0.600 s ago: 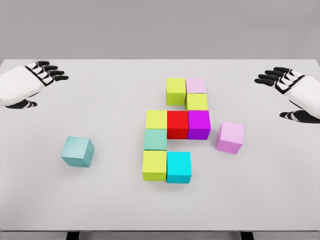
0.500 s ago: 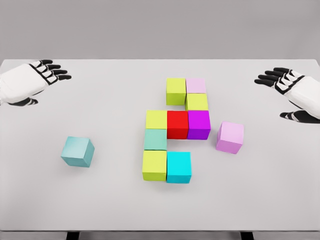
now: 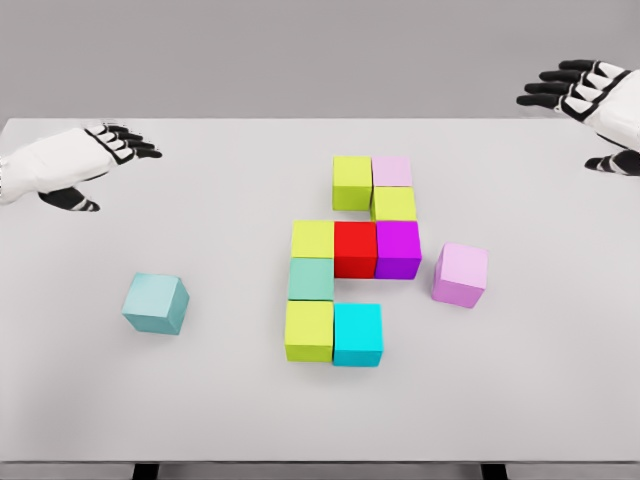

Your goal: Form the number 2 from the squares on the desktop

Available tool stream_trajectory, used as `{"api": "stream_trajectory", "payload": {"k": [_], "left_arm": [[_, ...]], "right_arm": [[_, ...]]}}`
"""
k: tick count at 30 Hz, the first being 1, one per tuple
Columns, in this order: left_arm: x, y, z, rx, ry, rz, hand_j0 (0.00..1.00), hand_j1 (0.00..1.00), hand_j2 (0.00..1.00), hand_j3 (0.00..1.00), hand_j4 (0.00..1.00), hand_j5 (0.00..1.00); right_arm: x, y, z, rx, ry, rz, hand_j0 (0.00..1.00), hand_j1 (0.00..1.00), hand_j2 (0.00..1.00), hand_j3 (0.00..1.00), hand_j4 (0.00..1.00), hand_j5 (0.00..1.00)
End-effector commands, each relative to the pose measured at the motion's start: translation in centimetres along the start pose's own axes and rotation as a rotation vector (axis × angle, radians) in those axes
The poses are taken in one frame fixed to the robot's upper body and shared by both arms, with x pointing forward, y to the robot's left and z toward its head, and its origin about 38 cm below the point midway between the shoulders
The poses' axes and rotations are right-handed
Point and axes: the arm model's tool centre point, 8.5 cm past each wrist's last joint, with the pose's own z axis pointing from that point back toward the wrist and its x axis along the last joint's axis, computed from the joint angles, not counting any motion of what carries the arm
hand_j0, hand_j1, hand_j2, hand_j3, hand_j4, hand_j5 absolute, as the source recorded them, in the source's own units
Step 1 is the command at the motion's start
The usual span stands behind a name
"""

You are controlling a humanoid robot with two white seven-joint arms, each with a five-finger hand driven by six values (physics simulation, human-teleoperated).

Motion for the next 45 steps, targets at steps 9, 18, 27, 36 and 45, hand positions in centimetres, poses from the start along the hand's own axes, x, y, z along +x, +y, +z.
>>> {"api": "stream_trajectory", "payload": {"k": [9, 18, 27, 36, 45], "left_arm": [[1.2, -5.5, 1.1, -0.127, -0.046, 0.224, 1.00, 1.00, 1.00, 1.00, 1.00, 1.00], [1.6, -4.3, 1.9, -0.143, -0.068, 0.168, 1.00, 1.00, 1.00, 1.00, 1.00, 1.00], [4.4, -2.3, 1.5, -0.134, -0.163, 0.093, 1.00, 1.00, 1.00, 1.00, 1.00, 1.00], [5.0, -2.8, 4.1, -0.178, -0.165, 0.075, 1.00, 1.00, 1.00, 1.00, 1.00, 1.00], [7.1, -2.6, 3.5, -0.170, -0.233, 0.069, 1.00, 1.00, 1.00, 1.00, 1.00, 1.00]], "right_arm": [[4.6, 4.6, -3.6, 0.408, -0.179, 0.159, 0.95, 0.95, 0.95, 0.95, 0.95, 0.95], [5.8, 6.7, -5.5, 0.477, -0.208, 0.219, 0.89, 0.89, 0.89, 0.89, 0.89, 0.89], [7.3, 8.3, -7.0, 0.500, -0.270, 0.200, 0.89, 0.89, 0.89, 0.89, 0.89, 0.89], [7.6, 8.7, -7.3, 0.501, -0.281, 0.187, 0.89, 0.89, 0.89, 0.89, 0.89, 0.89], [7.8, 9.8, -7.2, 0.530, -0.292, 0.174, 0.89, 0.89, 0.89, 0.89, 0.89, 0.89]]}}
